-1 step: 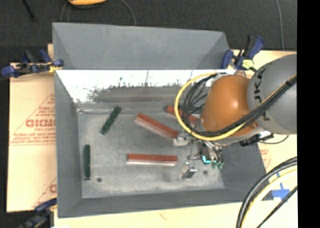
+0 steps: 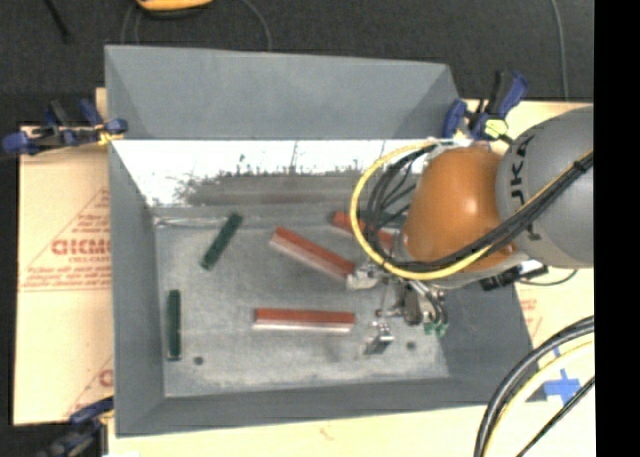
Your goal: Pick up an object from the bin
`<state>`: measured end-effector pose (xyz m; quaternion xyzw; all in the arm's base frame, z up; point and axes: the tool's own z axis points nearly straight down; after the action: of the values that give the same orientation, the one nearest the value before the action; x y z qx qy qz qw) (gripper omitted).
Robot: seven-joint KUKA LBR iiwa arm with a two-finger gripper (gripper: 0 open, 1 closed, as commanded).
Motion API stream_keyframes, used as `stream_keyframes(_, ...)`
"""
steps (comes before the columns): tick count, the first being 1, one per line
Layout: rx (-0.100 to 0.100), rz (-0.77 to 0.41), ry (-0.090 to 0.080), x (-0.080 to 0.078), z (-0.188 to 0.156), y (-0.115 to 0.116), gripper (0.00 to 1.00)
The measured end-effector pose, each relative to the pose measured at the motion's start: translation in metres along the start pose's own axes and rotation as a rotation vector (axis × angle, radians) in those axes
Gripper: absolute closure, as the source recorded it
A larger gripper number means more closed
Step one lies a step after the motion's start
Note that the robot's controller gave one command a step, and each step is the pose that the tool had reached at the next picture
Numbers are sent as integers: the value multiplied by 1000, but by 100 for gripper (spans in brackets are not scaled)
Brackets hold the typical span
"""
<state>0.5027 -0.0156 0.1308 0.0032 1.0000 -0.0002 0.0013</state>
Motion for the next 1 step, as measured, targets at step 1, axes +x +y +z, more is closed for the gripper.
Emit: stream_keyframes(1,0,148,-6,1,32,34,0)
